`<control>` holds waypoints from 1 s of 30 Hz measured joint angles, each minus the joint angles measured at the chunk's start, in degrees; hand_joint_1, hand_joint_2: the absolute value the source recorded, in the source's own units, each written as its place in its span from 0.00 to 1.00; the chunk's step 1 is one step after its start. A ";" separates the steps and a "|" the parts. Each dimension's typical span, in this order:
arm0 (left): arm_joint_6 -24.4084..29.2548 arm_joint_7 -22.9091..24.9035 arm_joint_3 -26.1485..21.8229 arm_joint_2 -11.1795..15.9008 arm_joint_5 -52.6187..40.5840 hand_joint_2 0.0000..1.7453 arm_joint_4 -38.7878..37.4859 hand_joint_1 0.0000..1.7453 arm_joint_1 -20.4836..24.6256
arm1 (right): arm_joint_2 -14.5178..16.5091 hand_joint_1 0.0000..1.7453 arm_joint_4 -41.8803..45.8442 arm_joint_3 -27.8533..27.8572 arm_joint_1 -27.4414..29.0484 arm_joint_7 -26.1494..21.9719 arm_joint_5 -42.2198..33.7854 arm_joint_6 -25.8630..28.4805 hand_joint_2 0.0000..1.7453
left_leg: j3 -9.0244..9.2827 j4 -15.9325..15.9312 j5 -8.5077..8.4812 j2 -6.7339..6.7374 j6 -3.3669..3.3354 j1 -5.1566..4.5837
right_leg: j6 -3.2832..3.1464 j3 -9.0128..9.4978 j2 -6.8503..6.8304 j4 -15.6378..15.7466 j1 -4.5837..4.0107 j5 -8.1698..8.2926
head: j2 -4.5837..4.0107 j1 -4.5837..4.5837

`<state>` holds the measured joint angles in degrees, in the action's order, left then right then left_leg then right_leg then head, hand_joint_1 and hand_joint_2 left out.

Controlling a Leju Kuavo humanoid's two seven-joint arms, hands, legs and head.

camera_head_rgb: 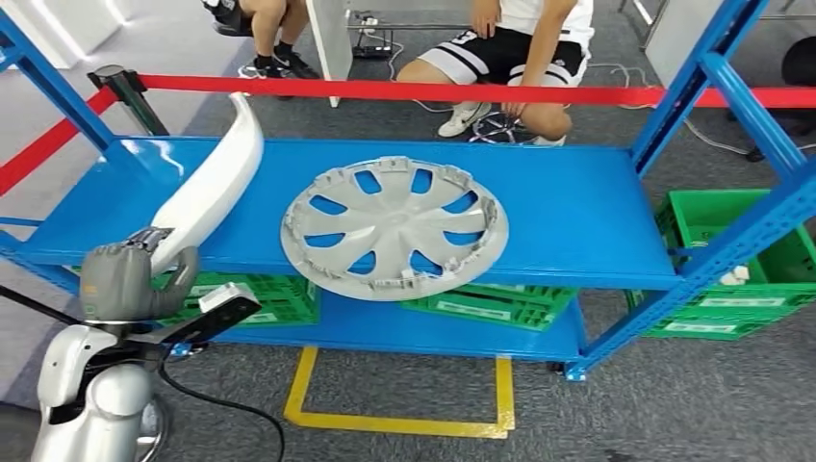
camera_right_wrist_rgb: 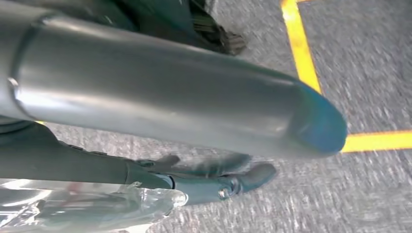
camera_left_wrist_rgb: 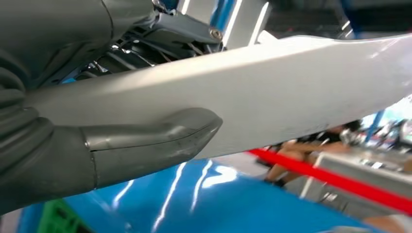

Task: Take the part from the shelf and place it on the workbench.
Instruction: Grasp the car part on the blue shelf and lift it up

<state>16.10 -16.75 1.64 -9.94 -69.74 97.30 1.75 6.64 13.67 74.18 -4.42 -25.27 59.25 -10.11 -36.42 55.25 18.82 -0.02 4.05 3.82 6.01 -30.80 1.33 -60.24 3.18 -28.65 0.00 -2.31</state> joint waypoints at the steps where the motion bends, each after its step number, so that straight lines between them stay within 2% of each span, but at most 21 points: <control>1: 0.06 0.01 0.34 0.01 0.02 1.00 0.69 1.00 -0.32 | -0.16 0.00 0.07 0.09 -0.03 -0.03 -0.02 0.04 0.00 | -0.25 0.35 -0.18 -0.09 0.25 -0.04 | -0.89 -0.75 0.10 -0.59 0.08 -0.14 | 0.00 0.14; 3: 0.13 0.02 0.72 0.02 0.05 1.00 1.67 1.00 -0.93 | -0.23 0.00 0.10 0.23 -0.14 -0.06 -0.05 0.06 0.00 | -1.05 1.45 1.02 -0.02 0.32 0.00 | -2.30 -1.88 0.15 -1.28 -0.10 0.09 | 0.00 0.67; 4: 0.14 0.02 0.86 0.02 0.05 1.00 2.07 1.00 -1.19 | -0.23 0.00 0.10 0.31 -0.16 -0.13 -0.14 -0.03 0.00 | -1.90 3.43 2.99 0.07 0.17 -0.10 | -2.87 -2.49 0.14 -1.33 -0.29 0.57 | 0.00 0.94; 7: 0.50 0.08 1.57 0.04 0.00 1.00 3.10 1.00 -1.71 | -0.24 0.00 0.11 0.58 -0.13 -0.57 -0.56 -0.11 0.00 | -5.63 15.15 11.12 0.16 -0.79 -1.16 | -4.07 -4.27 0.01 -1.13 -1.12 2.28 | 0.00 1.59; 8: 0.72 0.13 1.95 0.04 -0.19 1.00 3.45 1.00 -2.01 | -0.26 0.00 0.14 0.66 -0.12 -0.71 -0.63 0.27 0.00 | -6.11 18.19 12.55 0.15 -1.28 -1.60 | -4.31 -4.94 -0.06 -1.12 -1.47 2.78 | 0.00 1.65; 9: 0.99 0.28 2.44 0.03 -0.61 1.00 3.88 1.00 -2.42 | -0.29 0.00 0.20 0.75 -0.12 -0.76 -0.67 0.99 0.00 | -5.64 19.37 12.91 0.13 -1.93 -2.05 | -4.50 -5.60 -0.12 -1.12 -1.85 3.27 | 0.00 1.66; 10: 1.30 0.51 2.95 0.03 -1.23 1.00 4.36 1.00 -2.86 | -0.32 0.00 0.29 0.87 -0.13 -0.69 -0.70 1.87 0.00 | -4.11 18.37 12.35 0.10 -2.73 -2.53 | -4.62 -6.23 -0.11 -1.11 -2.20 3.74 | 0.00 1.65; 12: 1.93 1.13 4.13 0.00 -2.66 1.00 5.41 1.00 -3.48 | -0.38 0.00 0.47 1.09 -0.17 -0.30 -0.83 3.40 0.00 | 1.39 11.44 10.79 -0.06 -4.60 -3.60 | -4.61 -7.30 -0.01 -1.08 -2.74 4.70 | 0.00 1.63; 13: 2.20 1.40 4.77 -0.01 -3.27 1.00 5.90 1.00 -3.63 | -0.40 0.00 0.55 1.19 -0.19 -0.06 -0.92 3.85 0.00 | 3.93 7.78 10.46 -0.10 -5.10 -3.99 | -4.46 -7.69 0.03 -1.03 -2.92 5.17 | 0.00 1.58; 15: 2.73 2.02 6.08 -0.02 -4.29 1.00 6.58 1.00 -3.83 | -0.54 0.00 0.78 1.40 -0.20 0.20 -1.06 4.54 0.00 | 6.39 3.49 10.46 -0.13 -5.09 -4.49 | -3.96 -8.01 0.01 -0.70 -3.02 6.16 | 0.00 1.68; 16: 2.98 2.35 6.66 -0.01 -4.74 1.00 6.75 1.00 -3.92 | -0.62 0.00 0.91 1.48 -0.19 0.21 -1.06 4.87 0.00 | 6.32 3.03 10.05 -0.08 -4.79 -4.54 | -3.66 -8.02 0.01 -0.38 -2.98 6.70 | 0.00 1.76; 18: 3.36 3.09 7.55 -0.01 -5.35 1.00 6.92 1.00 -4.01 | -0.79 0.00 1.09 1.52 -0.07 0.13 -0.92 5.55 0.00 | 5.81 2.48 8.94 0.10 -4.98 -4.40 | -3.08 -8.32 -0.11 -0.28 -2.85 6.64 | 0.00 1.91; 19: 3.46 3.35 7.93 -0.01 -5.53 1.00 6.99 1.00 -4.04 | -0.85 0.00 1.16 1.53 0.02 0.12 -0.84 5.85 0.00 | 5.42 2.27 8.28 0.22 -5.28 -4.28 | -2.82 -8.84 -0.25 -1.38 -2.85 5.12 | 0.00 1.82; 20: 3.54 3.52 8.27 -0.01 -5.65 1.00 7.03 1.00 -4.07 | -0.90 0.00 1.21 1.53 0.11 0.15 -0.76 6.09 0.00 | 4.89 2.12 7.61 0.33 -5.55 -4.16 | -2.59 -9.63 -0.46 -3.66 -2.84 2.70 | 0.00 1.74; 22: 3.58 3.67 8.79 0.01 -5.82 1.00 7.09 1.00 -4.18 | -0.95 0.00 1.28 1.54 0.13 0.21 -0.67 6.33 0.00 | 3.45 2.13 6.41 0.50 -5.86 -4.21 | -2.19 -11.47 -0.76 -10.73 -2.82 -2.71 | 0.00 1.57; 23: 3.58 3.69 8.97 0.02 -5.86 1.00 7.09 1.00 -4.25 | -0.99 0.00 1.30 1.54 0.10 0.24 -0.64 6.34 0.00 | 2.63 2.15 5.78 0.65 -5.87 -4.24 | -2.03 -11.86 -0.82 -13.82 -2.81 -4.01 | 0.00 1.55; 24: 3.57 3.70 9.08 0.04 -5.86 1.00 7.09 1.00 -4.32 | -1.02 0.00 1.32 1.54 0.06 0.25 -0.66 6.35 0.00 | 1.79 2.18 5.15 0.85 -5.84 -4.26 | -1.91 -11.47 -0.84 -15.44 -2.82 -4.01 | 0.00 1.53; 25: 3.58 3.71 9.15 0.05 -5.86 1.00 7.08 1.00 -4.41 | -1.08 0.00 1.33 1.54 0.04 0.25 -0.73 6.34 0.00 | 1.01 2.21 4.54 1.09 -5.77 -4.26 | -1.83 -10.13 -0.92 -15.23 -2.82 -2.94 | 0.00 1.51; 27: 3.59 3.74 9.18 0.08 -5.86 1.00 7.08 1.00 -4.54 | -1.17 0.00 1.36 1.55 -0.04 0.25 -0.92 6.27 0.00 | -0.31 2.31 3.44 1.60 -5.48 -4.26 | -1.77 -4.86 -1.58 -9.63 -2.81 -0.22 | 0.00 1.51; 29: 3.61 3.79 9.18 0.10 -5.86 1.00 7.11 1.00 -4.60 | -1.20 0.00 1.39 1.59 -0.36 0.21 -1.08 6.14 0.00 | -1.16 2.49 2.49 2.19 -4.92 -4.43 | -2.04 0.54 -2.88 -2.00 -3.08 -0.48 | 0.01 1.55; 30: 3.61 3.82 9.19 0.11 -5.86 1.00 7.12 1.00 -4.59 | -1.20 0.00 1.42 1.63 -0.54 0.17 -1.13 6.06 0.00 | -1.34 2.56 2.03 2.56 -4.64 -4.52 | -2.39 1.74 -3.21 0.40 -3.24 -1.19 | 0.01 1.59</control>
<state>19.71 -12.93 10.83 -9.83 -75.60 104.42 -2.83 5.44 15.09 75.81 -4.96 -25.10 58.12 -4.05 -37.76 57.81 20.85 2.54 -0.59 -0.70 3.61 -29.07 -1.88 -59.84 -0.06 -29.83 0.01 -0.72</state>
